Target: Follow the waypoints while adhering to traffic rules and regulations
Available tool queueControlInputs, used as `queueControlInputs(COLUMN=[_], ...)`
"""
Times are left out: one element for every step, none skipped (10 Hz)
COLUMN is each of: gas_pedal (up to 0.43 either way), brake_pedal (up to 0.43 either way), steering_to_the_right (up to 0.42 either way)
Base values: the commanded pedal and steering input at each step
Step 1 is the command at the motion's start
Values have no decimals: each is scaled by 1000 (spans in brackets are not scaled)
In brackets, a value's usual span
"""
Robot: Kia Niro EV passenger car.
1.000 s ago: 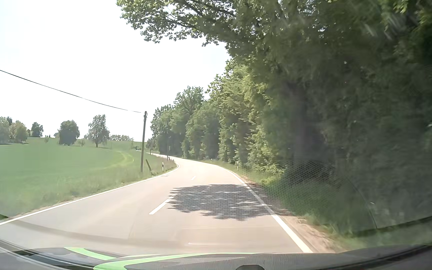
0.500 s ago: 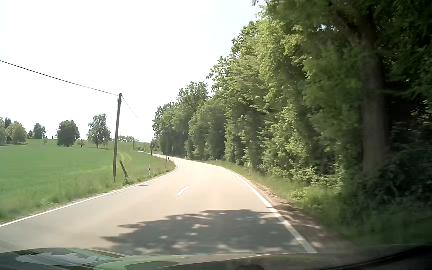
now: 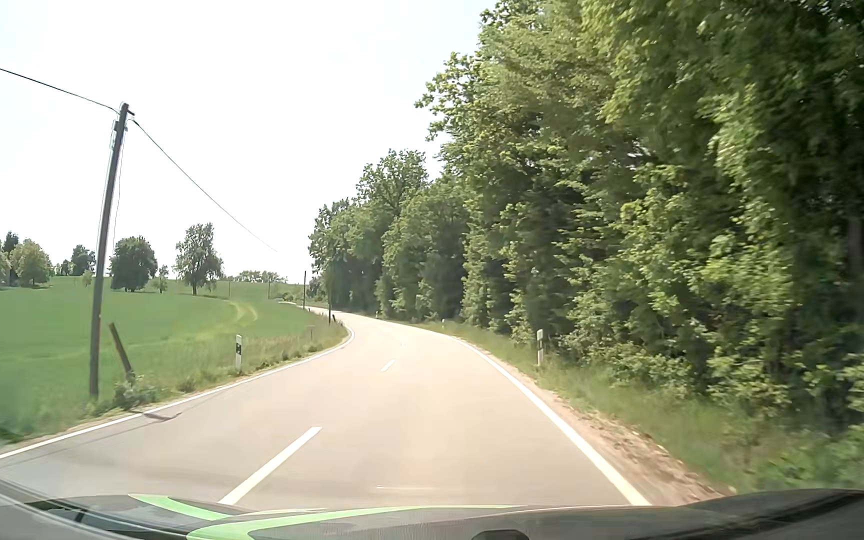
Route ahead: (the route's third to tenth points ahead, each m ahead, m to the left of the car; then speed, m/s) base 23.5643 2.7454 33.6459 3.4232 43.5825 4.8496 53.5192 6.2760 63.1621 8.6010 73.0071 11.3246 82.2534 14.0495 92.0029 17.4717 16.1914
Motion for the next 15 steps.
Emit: queueControlInputs(gas_pedal=[177,177,177,177,177,177,177,177,177,177,177,177,177,177,177], brake_pedal=[0,0,0,0,0,0,0,0,0,0,0,0,0,0,0], steering_to_the_right=[-14,-14,-14,-14,-14,-14,-14,-14,-14,-14,-14,-14,-14,-14,-17])
